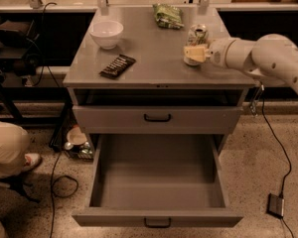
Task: Place 7up can into middle drawer
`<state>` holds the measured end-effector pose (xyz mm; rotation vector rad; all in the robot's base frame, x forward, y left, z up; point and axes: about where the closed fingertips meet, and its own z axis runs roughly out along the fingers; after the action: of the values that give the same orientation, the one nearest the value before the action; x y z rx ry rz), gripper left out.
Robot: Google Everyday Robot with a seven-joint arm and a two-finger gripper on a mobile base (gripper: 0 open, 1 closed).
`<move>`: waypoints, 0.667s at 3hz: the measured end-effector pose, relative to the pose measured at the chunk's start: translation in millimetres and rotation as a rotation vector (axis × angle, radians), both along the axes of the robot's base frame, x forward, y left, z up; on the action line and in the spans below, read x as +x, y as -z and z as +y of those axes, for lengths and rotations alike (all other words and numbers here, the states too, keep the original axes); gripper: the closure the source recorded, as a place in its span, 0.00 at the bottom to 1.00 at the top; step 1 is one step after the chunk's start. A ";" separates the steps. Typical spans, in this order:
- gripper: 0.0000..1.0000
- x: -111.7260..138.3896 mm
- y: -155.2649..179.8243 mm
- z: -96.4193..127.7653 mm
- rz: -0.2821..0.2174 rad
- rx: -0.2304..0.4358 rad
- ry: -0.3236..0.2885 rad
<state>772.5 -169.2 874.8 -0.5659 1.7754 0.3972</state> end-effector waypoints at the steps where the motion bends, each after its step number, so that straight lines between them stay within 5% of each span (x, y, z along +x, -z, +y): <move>1: 0.99 -25.3 -16.3 -32.0 -0.011 -0.063 -0.038; 2: 1.00 -80.1 -54.6 -80.9 0.032 -0.233 -0.069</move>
Offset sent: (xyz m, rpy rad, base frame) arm -0.1237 -0.1310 0.0830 -0.3442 0.0513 0.0826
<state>692.4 -250.1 929.4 -0.7905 1.8489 0.2493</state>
